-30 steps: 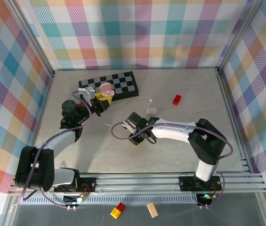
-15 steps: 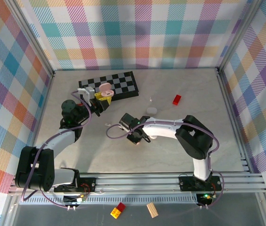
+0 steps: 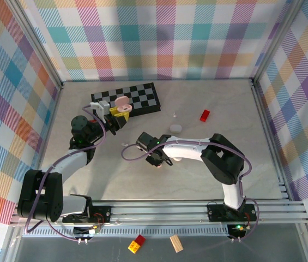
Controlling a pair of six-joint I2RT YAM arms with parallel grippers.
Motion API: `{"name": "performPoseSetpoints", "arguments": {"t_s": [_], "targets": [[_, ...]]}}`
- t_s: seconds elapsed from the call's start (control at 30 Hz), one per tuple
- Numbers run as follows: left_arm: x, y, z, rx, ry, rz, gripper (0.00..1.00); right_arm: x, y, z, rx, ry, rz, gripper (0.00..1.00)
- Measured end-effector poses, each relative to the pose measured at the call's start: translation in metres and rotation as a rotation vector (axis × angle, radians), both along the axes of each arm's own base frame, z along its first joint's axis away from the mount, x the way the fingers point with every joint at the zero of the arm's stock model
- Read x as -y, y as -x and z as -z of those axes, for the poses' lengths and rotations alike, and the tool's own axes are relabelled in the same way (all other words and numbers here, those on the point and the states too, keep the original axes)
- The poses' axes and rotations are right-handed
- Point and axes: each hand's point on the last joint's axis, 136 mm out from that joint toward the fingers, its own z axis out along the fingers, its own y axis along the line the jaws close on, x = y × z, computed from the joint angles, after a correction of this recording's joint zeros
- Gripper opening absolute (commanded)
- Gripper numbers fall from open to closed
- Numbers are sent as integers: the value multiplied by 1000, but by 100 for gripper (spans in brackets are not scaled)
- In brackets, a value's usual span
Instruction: Insert the wireless bluetooth earbuds into the charging case
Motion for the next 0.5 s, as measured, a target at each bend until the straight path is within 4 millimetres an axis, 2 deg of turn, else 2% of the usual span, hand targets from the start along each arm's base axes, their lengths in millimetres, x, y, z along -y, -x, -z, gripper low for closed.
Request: {"name": "performPoseSetpoints", "arguments": {"t_s": [0.1, 0.37, 0.5], "targets": [[0, 0, 0, 0, 0, 0, 34, 1, 0, 1, -5, 2, 11, 25], [0, 0, 0, 1, 0, 1, 34, 6, -2, 1, -46, -27, 72, 24], [1, 0, 1, 1, -1, 6, 34, 15, -11, -2, -94, -86, 160, 23]]}}
